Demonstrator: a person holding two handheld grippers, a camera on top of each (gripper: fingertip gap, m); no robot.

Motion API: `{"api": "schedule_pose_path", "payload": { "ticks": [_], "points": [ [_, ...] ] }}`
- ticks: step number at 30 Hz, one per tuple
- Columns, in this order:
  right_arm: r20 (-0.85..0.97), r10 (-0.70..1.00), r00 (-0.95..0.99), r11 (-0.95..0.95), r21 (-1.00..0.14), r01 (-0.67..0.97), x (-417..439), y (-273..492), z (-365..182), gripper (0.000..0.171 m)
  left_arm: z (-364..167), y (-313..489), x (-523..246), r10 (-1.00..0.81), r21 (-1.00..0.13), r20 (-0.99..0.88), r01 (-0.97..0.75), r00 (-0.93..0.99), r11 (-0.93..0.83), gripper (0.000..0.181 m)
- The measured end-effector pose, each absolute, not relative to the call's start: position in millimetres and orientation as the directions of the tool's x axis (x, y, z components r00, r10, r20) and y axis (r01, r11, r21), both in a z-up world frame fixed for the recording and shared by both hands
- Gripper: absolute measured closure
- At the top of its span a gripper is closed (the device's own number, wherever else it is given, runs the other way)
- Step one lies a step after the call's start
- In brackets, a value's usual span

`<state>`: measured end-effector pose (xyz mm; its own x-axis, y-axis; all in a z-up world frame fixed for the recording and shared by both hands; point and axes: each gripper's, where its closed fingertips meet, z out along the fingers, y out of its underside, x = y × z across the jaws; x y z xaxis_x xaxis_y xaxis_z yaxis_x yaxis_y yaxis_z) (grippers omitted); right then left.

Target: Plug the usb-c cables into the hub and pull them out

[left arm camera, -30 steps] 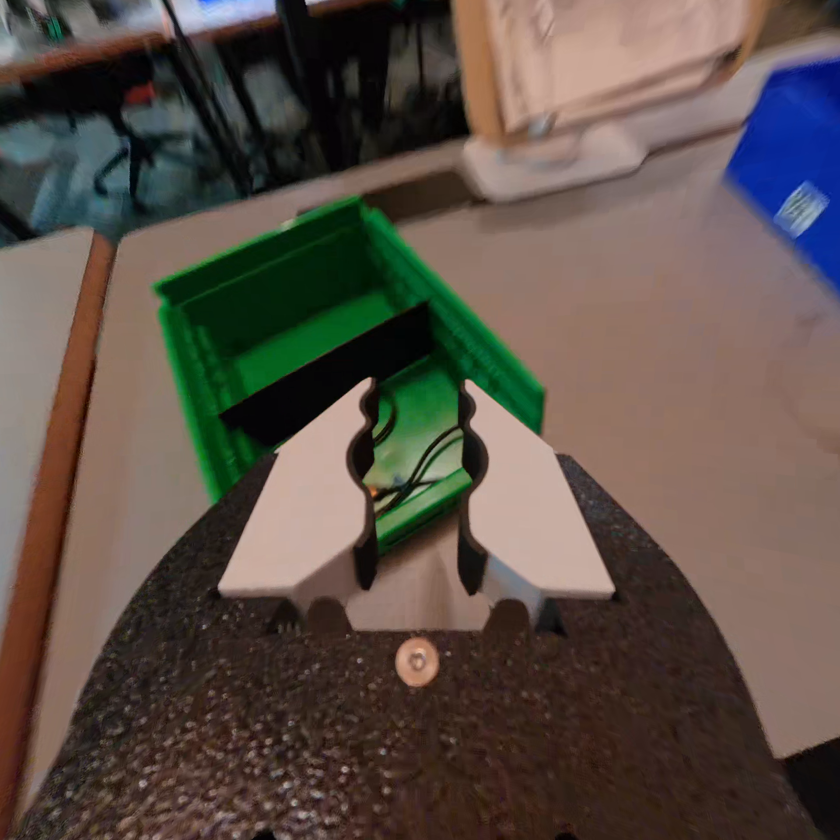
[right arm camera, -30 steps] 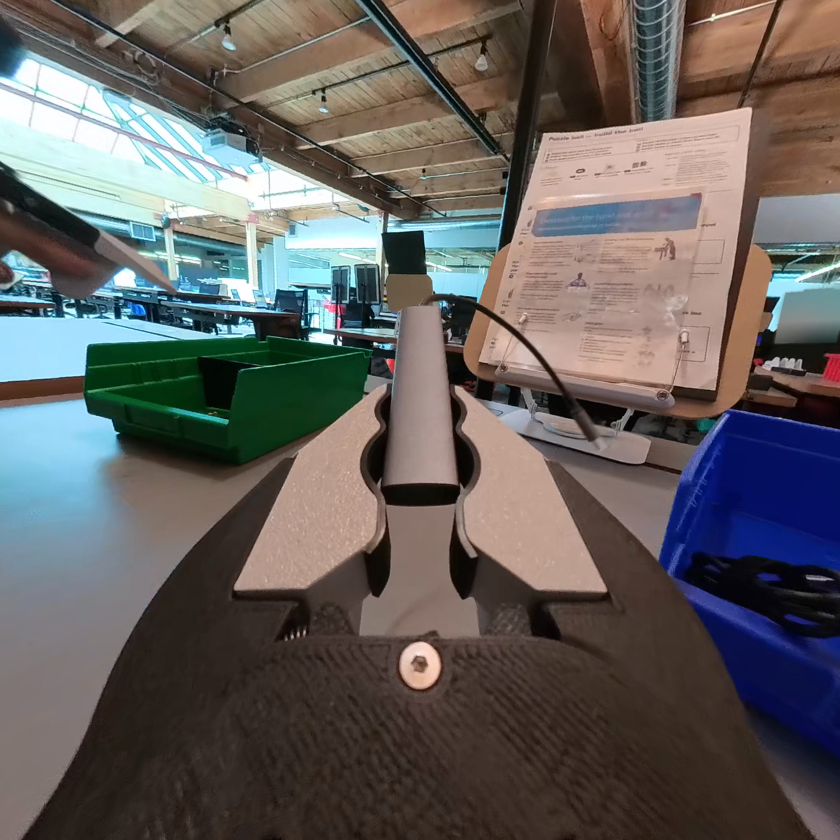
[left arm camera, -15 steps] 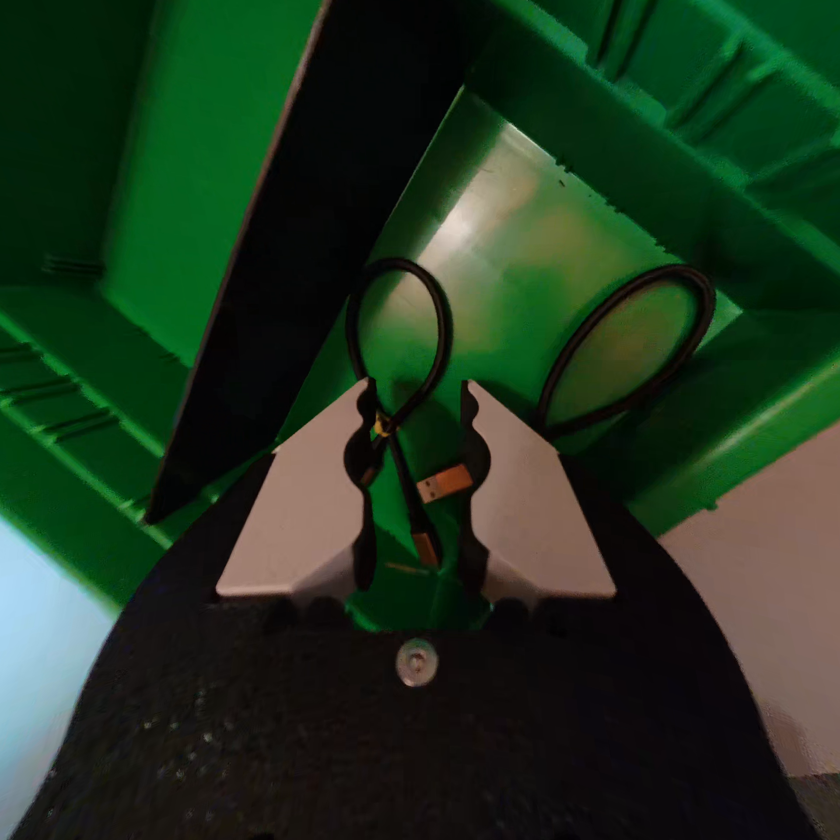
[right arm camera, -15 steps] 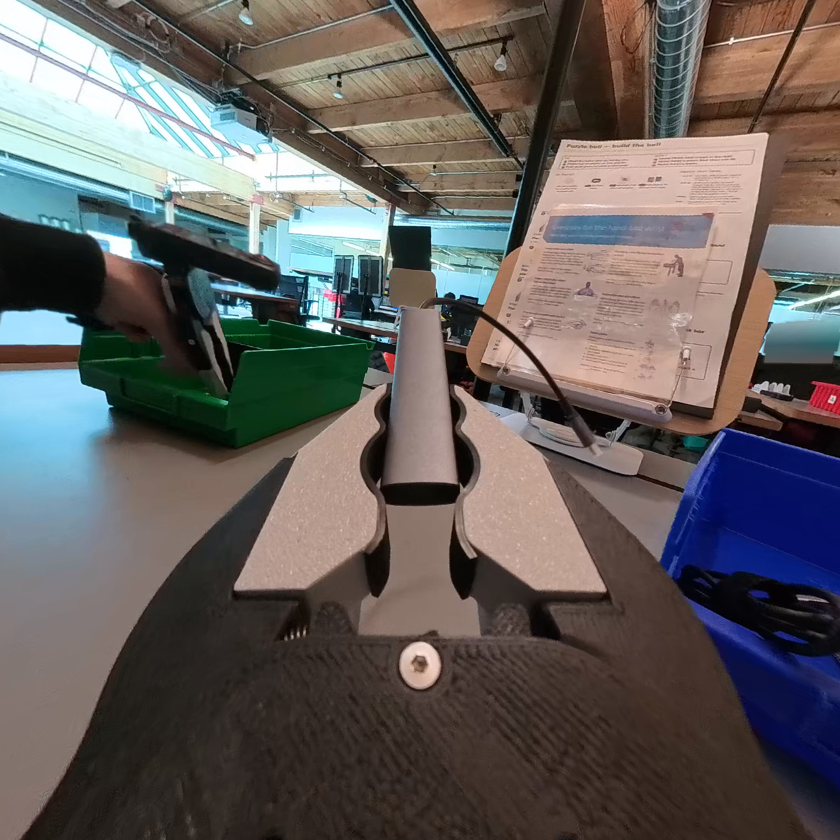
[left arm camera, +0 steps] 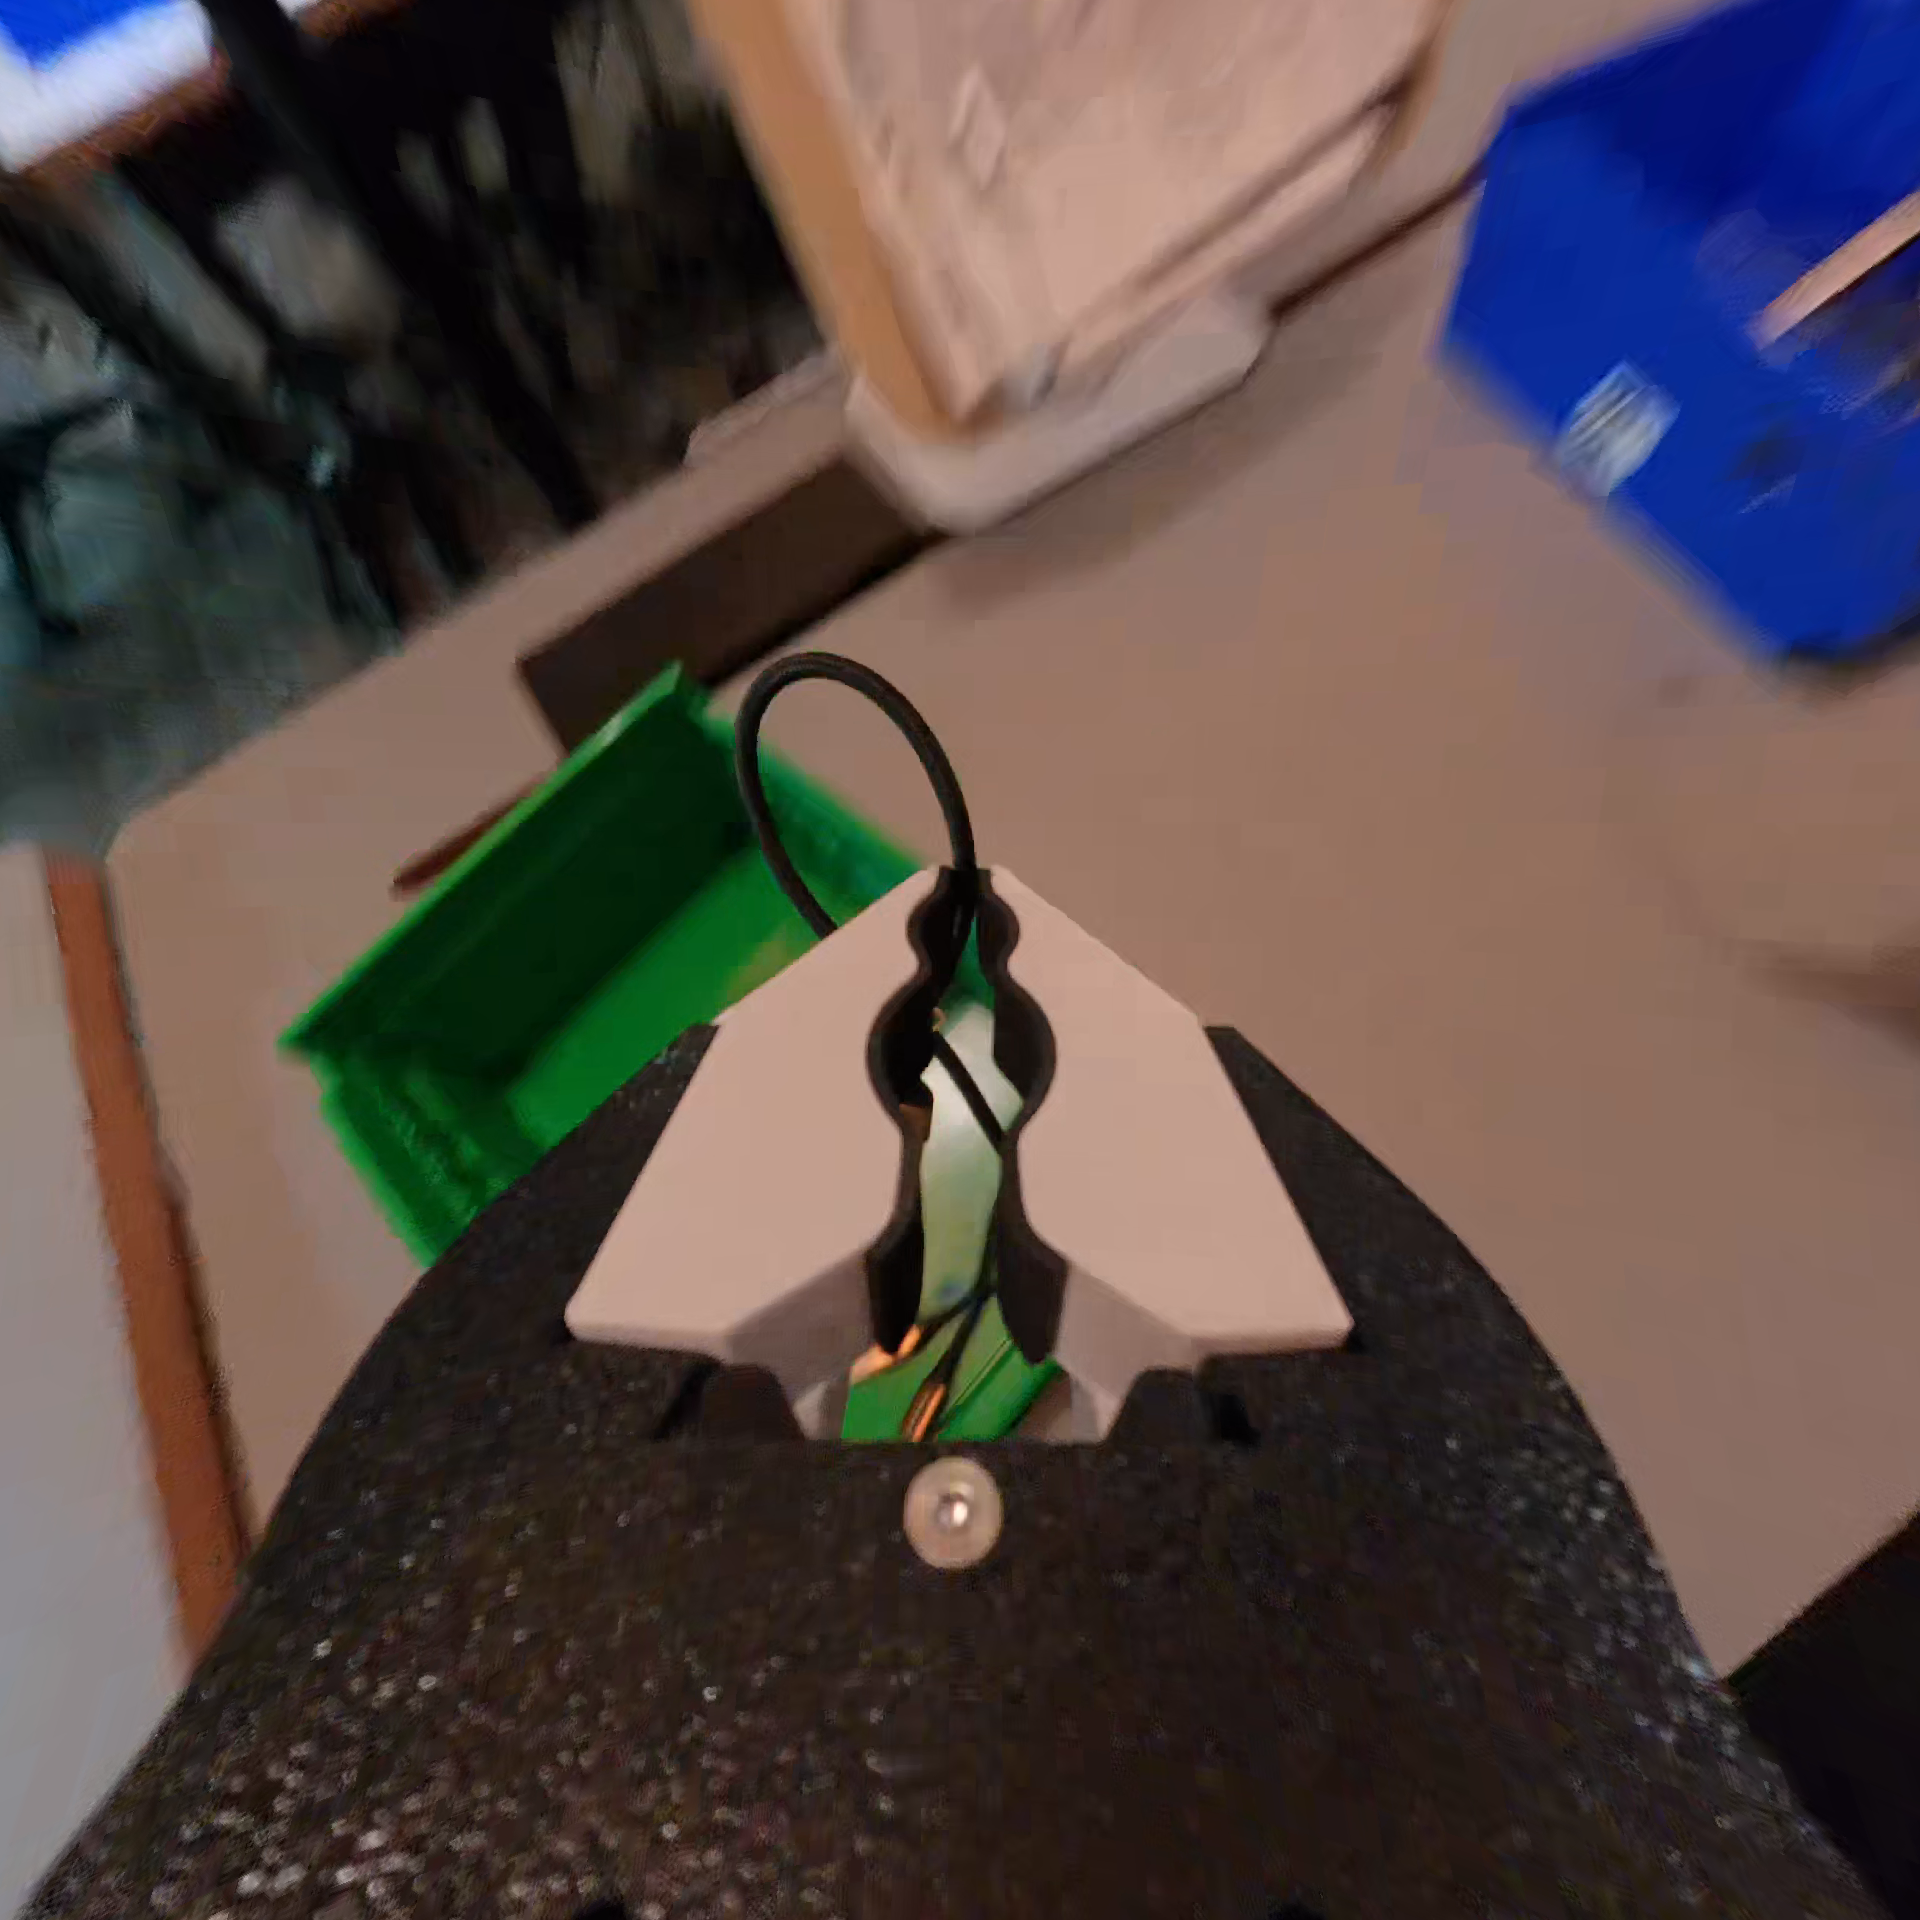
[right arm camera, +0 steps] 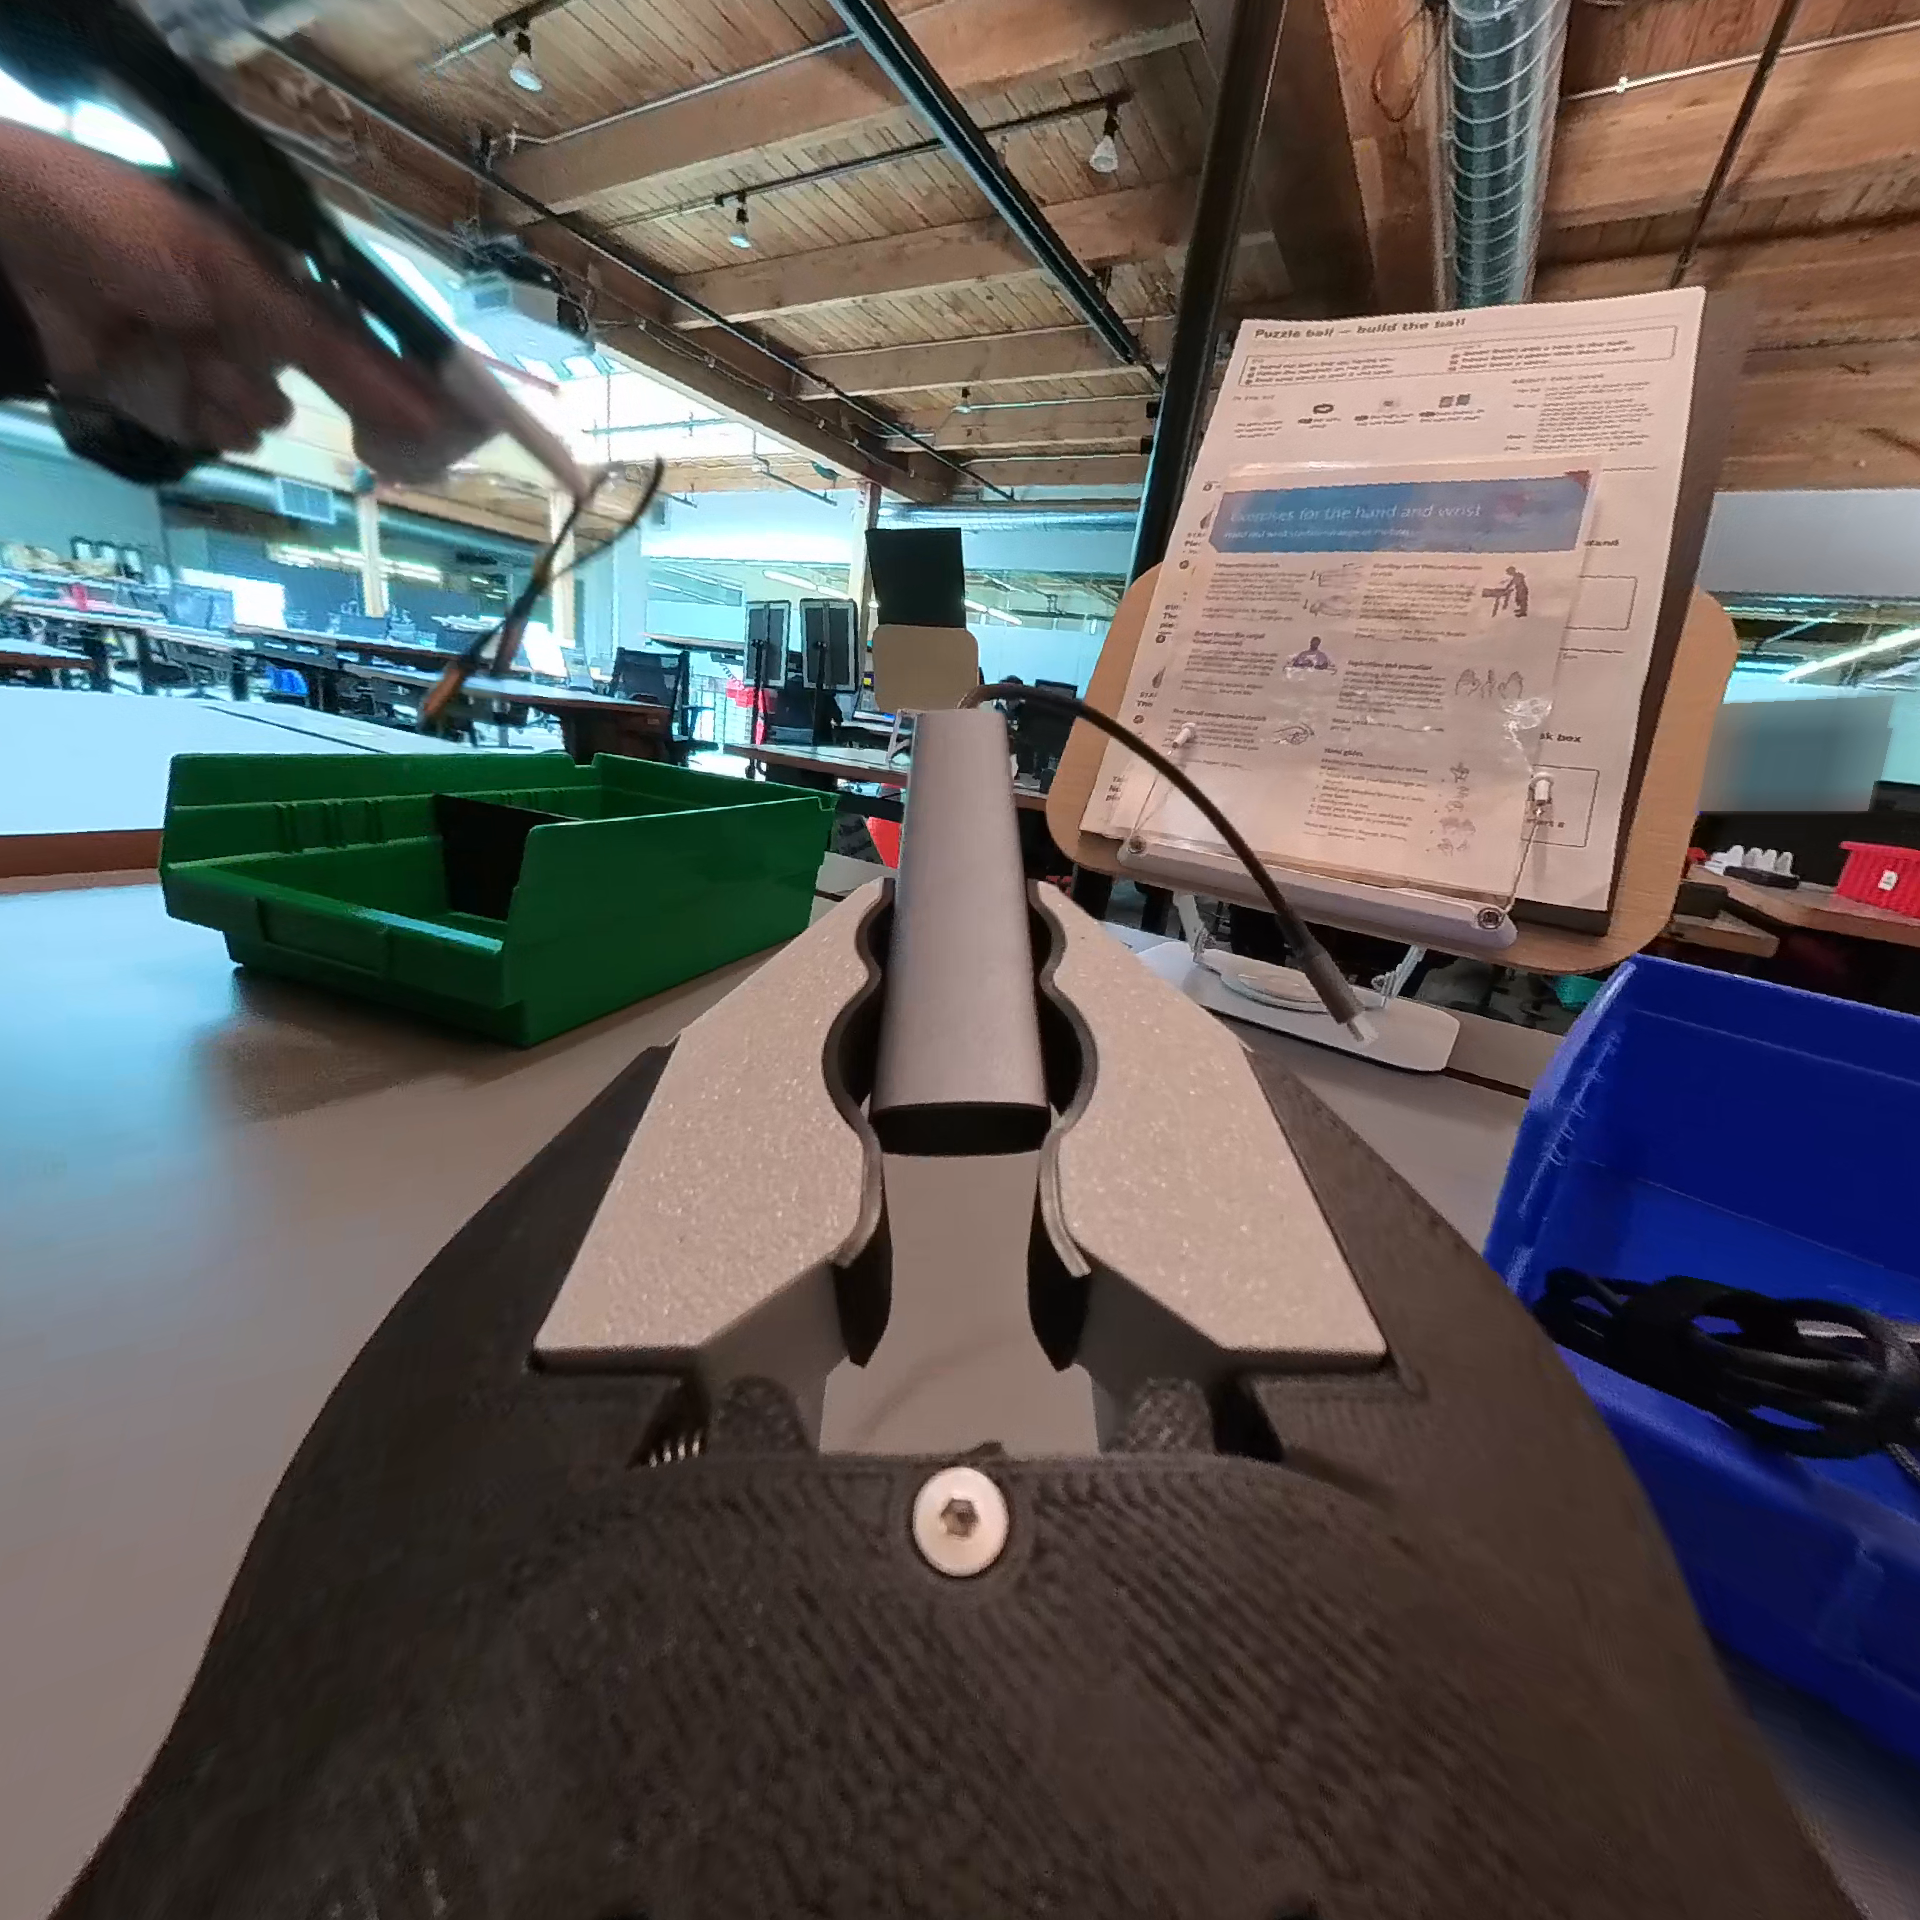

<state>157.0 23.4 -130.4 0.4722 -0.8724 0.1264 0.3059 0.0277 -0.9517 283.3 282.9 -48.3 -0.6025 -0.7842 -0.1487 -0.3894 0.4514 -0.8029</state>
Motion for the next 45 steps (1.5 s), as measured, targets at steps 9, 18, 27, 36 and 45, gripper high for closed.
{"api": "schedule_pose_path", "payload": {
  "ticks": [9,18,27,36,45],
  "points": [
    [0.09,-0.911,0.403,0.051,-0.944,0.325,158.3,3.7,-125.7,0.149,-31.9,136.1,193.9,-0.447,-0.91,0.28,-0.384,-0.85,0.159,0.18],
    [0.089,-0.914,0.396,0.047,-0.946,0.32,159.6,1.3,-126.7,0.149,-124.5,93.7,159.6,-0.226,-0.887,0.443,-0.461,-0.867,0.03,0.18],
    [0.106,-0.906,0.41,0.035,-0.946,0.323,158.5,5.1,-127.2,0.149,-187.6,177.6,162.0,-0.491,-0.872,0.455,-0.484,-0.743,-0.074,0.181],
    [0.125,-0.906,0.405,0.015,-0.946,0.325,158.2,7.5,-127.9,0.149,-244.9,240.1,110.1,-0.649,-0.74,0.131,-0.509,-0.75,0.439,0.146],
    [0.136,-0.903,0.408,0.007,-0.944,0.33,157.3,9.2,-128.0,0.149,-238.5,187.4,73.4,-0.101,-0.647,-0.186,0.045,-0.977,0.761,0.153]
  ]
}}
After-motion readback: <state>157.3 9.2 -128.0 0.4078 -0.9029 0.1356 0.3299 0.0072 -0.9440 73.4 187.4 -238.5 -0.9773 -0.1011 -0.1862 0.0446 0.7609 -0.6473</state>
